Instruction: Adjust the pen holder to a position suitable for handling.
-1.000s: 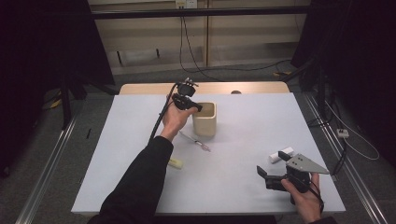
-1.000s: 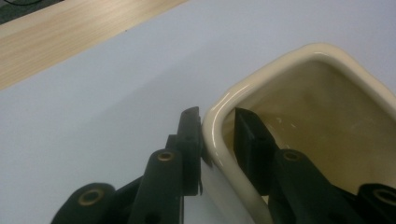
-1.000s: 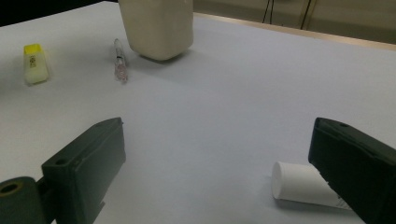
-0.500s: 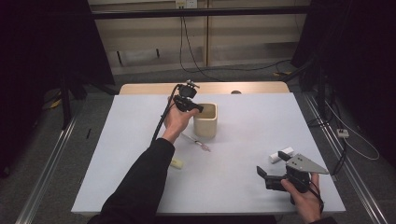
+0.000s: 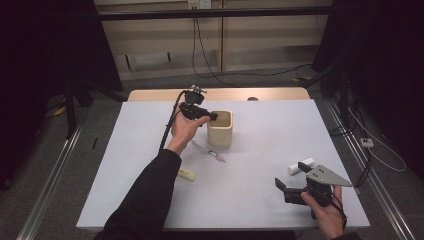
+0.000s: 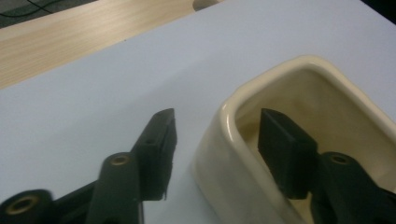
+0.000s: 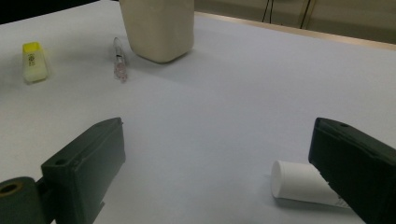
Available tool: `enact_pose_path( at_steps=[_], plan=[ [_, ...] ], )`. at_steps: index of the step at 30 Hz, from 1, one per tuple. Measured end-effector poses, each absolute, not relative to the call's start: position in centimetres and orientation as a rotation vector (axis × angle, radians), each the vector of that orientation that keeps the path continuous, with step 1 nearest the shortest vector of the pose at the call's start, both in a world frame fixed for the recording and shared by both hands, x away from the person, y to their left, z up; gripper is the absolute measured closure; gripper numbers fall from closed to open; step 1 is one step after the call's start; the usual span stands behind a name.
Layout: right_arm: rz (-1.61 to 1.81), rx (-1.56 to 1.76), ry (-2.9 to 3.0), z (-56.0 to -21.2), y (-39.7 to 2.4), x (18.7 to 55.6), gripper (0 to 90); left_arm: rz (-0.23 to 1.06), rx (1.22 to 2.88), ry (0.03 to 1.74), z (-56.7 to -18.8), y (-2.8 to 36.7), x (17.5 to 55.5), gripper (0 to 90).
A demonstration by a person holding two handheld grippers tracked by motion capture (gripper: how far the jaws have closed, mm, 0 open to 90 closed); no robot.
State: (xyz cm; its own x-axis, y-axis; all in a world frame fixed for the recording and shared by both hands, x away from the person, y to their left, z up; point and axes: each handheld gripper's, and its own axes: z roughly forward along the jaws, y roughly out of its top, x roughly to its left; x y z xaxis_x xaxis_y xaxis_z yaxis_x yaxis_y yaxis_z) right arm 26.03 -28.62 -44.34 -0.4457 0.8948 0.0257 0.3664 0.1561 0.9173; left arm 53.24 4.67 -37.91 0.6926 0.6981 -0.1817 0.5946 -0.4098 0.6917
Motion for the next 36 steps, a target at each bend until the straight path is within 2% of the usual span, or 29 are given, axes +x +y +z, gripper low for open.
enact_pose_path(
  at_steps=[5,7,11,18,22,29,36],
  plan=[
    [1.264,1.196,1.895,-44.3,-28.6,26.0,3.7,0.181,2.098,0.987,-37.3,6.1,52.6,22.1],
    [1.264,1.197,1.895,-44.3,-28.6,26.0,3.7,0.186,2.070,0.970,-37.0,6.7,52.2,20.3],
    [1.260,1.196,1.893,-44.3,-28.6,26.0,3.7,0.192,2.034,0.973,-36.6,8.0,51.8,10.5],
    [1.260,1.192,1.891,-44.3,-28.6,26.0,3.7,0.229,2.093,0.885,-36.8,8.9,50.6,7.0],
    [1.263,1.193,1.891,-44.3,-28.6,26.0,3.7,0.199,2.050,0.862,-36.9,9.9,49.8,6.6],
    [1.263,1.199,1.886,-44.3,-28.5,26.1,3.7,0.195,2.069,0.785,-37.0,10.6,48.0,6.5],
    [1.258,1.198,1.895,-44.3,-28.4,26.3,3.7,0.267,2.079,0.754,-36.3,11.9,46.6,6.5]
  ],
)
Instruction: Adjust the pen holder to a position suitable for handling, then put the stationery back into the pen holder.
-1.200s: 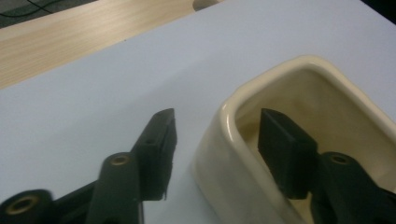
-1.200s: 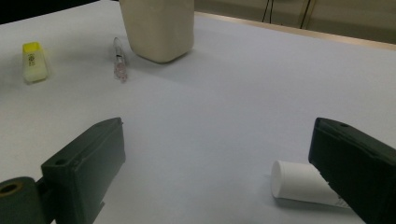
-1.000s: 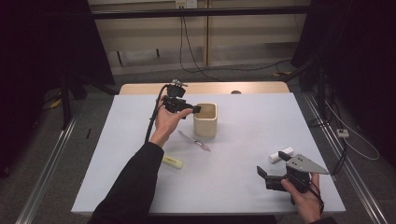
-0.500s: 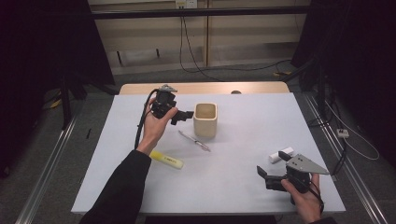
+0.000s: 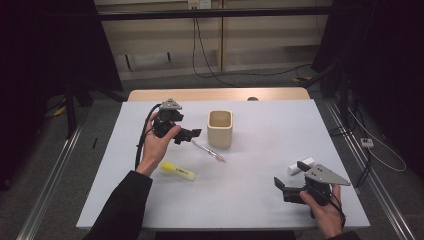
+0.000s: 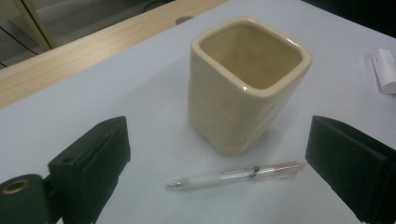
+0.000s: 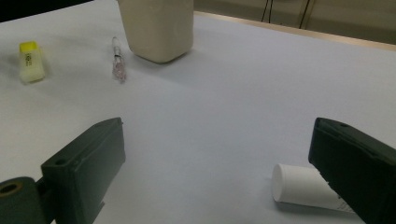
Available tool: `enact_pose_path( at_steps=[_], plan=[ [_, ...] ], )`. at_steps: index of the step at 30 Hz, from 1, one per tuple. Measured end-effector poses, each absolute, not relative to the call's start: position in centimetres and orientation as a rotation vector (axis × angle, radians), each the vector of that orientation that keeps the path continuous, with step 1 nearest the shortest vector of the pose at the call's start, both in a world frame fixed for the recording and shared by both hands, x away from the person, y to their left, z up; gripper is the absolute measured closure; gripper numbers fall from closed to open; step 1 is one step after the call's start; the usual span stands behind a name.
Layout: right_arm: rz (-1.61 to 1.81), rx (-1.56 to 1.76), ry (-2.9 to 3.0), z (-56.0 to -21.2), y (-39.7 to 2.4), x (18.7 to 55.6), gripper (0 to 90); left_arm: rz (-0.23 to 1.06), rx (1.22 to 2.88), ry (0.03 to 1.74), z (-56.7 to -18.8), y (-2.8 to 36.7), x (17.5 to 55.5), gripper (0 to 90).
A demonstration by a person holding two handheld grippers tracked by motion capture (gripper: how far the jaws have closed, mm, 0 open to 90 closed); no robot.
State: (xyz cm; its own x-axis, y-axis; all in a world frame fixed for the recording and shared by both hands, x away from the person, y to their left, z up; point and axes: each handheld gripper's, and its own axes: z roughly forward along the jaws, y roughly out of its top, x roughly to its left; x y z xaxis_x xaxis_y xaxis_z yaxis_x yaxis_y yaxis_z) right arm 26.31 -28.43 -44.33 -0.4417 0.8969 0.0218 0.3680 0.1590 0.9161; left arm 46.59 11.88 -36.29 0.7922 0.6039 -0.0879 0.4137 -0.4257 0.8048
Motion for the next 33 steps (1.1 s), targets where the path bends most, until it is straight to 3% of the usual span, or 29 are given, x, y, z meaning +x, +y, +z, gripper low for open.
enact_pose_path(
  at_steps=[15,21,33],
  plan=[
    [1.273,1.167,1.904,-44.2,-28.2,26.2,3.4,0.353,2.054,0.766,-35.3,14.4,43.8,6.2],
    [1.273,1.183,1.898,-44.2,-28.3,26.3,3.4,0.284,2.079,0.868,-36.8,15.5,43.9,8.3],
    [1.277,1.175,1.896,-44.2,-28.4,25.9,3.4,0.205,2.113,0.847,-38.0,17.5,43.2,10.1]
  ],
)
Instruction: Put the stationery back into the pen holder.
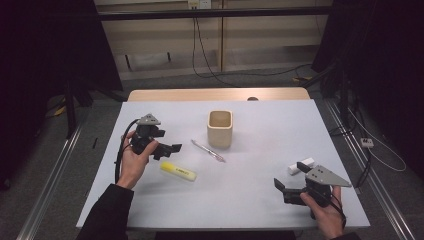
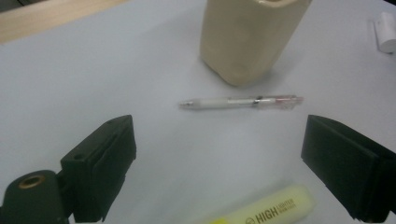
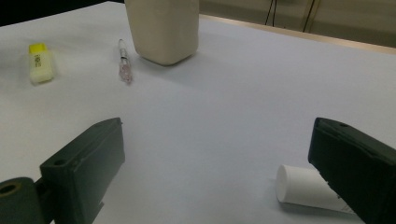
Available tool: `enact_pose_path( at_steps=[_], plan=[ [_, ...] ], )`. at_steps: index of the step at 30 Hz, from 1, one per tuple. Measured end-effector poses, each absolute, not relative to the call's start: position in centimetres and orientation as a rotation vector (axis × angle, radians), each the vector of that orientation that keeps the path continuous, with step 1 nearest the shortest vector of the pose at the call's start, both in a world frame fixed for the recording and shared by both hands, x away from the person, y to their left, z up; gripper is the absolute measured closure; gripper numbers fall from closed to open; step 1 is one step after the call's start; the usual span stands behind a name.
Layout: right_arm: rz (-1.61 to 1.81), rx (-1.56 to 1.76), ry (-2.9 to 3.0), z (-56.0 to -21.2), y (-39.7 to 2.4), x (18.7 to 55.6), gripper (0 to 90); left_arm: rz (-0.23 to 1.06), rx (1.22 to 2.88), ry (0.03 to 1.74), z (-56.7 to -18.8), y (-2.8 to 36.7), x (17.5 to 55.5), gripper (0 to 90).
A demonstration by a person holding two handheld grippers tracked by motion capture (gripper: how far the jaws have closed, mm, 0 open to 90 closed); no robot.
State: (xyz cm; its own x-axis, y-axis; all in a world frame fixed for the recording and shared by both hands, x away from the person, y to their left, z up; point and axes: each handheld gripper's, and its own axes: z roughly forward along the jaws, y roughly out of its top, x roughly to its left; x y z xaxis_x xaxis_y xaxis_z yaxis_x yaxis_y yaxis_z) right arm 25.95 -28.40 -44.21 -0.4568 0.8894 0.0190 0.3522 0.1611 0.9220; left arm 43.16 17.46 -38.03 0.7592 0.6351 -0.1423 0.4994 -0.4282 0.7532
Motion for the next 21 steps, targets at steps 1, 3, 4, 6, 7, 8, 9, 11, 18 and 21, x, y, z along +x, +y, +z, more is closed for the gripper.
enact_pose_path(
  at_steps=[1,3,4,6,7,8,9,11,18,21],
  plan=[
    [1.275,1.175,1.895,-44.2,-28.4,25.9,3.2,0.195,2.116,0.847,-38.1,17.6,43.1,10.1],
    [1.276,1.175,1.897,-44.2,-28.5,25.9,3.2,0.209,2.131,0.852,-38.5,17.7,42.8,10.1],
    [1.277,1.176,1.895,-44.2,-28.5,25.9,3.2,0.209,2.136,0.847,-38.7,17.8,42.7,10.2],
    [1.277,1.175,1.899,-44.2,-28.4,26.0,3.3,0.228,2.151,0.854,-39.1,18.0,42.5,10.5],
    [1.275,1.175,1.900,-44.2,-28.4,26.0,3.3,0.226,2.162,0.855,-39.2,18.2,42.4,11.5],
    [1.276,1.175,1.900,-44.2,-28.4,26.0,3.3,0.256,2.179,0.865,-39.3,18.3,42.3,14.9],
    [1.275,1.173,1.901,-44.2,-28.4,26.0,3.2,0.261,2.184,0.875,-39.5,18.4,42.2,20.9],
    [1.274,1.170,1.904,-44.2,-28.3,26.0,3.4,0.238,2.157,0.908,-39.7,18.9,42.1,33.4],
    [1.275,1.173,1.900,-44.2,-28.4,26.0,3.3,0.157,2.152,0.931,-40.9,18.9,42.3,70.8],
    [1.274,1.173,1.904,-44.2,-28.3,26.0,3.3,0.150,2.152,0.926,-41.0,18.8,42.3,78.9]
  ],
)
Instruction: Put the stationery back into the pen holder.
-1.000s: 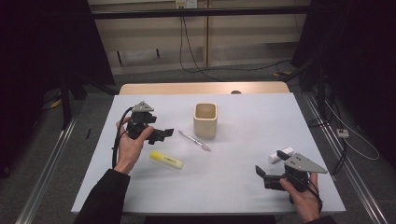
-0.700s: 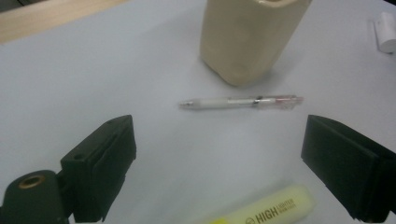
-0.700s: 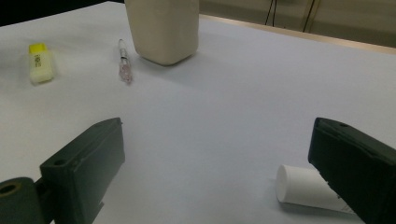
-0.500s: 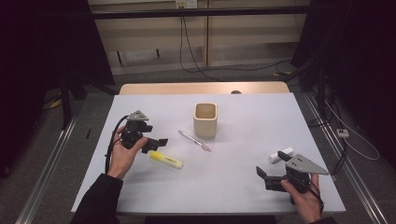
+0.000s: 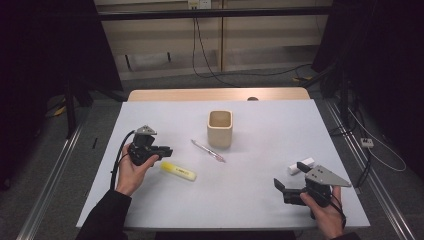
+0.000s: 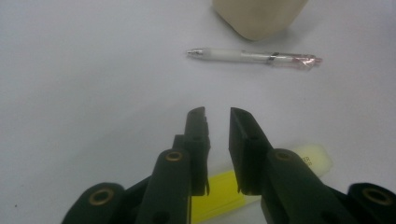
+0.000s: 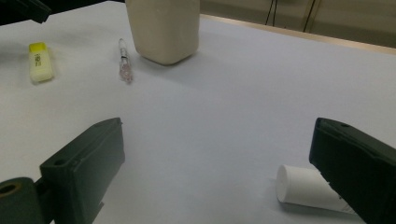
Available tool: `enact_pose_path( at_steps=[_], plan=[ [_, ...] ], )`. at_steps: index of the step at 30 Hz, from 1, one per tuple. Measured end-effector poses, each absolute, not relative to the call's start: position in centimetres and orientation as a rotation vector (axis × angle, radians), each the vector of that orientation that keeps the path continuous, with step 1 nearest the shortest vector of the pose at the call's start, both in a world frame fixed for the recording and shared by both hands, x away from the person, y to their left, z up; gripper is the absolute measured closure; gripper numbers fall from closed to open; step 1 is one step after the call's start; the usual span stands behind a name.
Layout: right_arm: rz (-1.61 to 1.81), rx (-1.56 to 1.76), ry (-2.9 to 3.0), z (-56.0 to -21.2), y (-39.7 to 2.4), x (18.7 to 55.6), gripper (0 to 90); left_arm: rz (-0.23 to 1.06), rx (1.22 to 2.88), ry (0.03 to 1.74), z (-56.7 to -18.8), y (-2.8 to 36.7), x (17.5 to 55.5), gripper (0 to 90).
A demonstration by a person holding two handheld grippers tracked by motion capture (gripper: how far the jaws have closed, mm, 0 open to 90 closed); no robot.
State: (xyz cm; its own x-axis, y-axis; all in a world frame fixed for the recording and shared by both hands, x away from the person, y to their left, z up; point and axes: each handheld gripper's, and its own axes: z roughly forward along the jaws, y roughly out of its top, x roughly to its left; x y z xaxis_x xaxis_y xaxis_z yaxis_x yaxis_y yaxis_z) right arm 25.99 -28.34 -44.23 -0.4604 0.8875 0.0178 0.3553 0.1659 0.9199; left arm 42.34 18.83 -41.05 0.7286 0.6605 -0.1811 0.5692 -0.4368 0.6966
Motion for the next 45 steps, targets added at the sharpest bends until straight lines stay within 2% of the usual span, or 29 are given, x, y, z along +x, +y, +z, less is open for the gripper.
enact_pose_path(
  at_steps=[3,19,45],
  plan=[
    [1.273,1.174,1.906,-44.2,-28.3,26.0,3.4,0.144,2.160,0.927,-41.4,18.9,42.5,90.0],
    [1.266,1.176,1.914,-44.3,-28.3,26.1,3.4,0.195,2.335,0.941,-44.3,17.1,43.8,90.0],
    [1.270,1.173,1.920,-44.4,-28.2,26.1,3.3,0.112,2.424,0.823,-43.7,19.1,40.2,90.0]
  ],
)
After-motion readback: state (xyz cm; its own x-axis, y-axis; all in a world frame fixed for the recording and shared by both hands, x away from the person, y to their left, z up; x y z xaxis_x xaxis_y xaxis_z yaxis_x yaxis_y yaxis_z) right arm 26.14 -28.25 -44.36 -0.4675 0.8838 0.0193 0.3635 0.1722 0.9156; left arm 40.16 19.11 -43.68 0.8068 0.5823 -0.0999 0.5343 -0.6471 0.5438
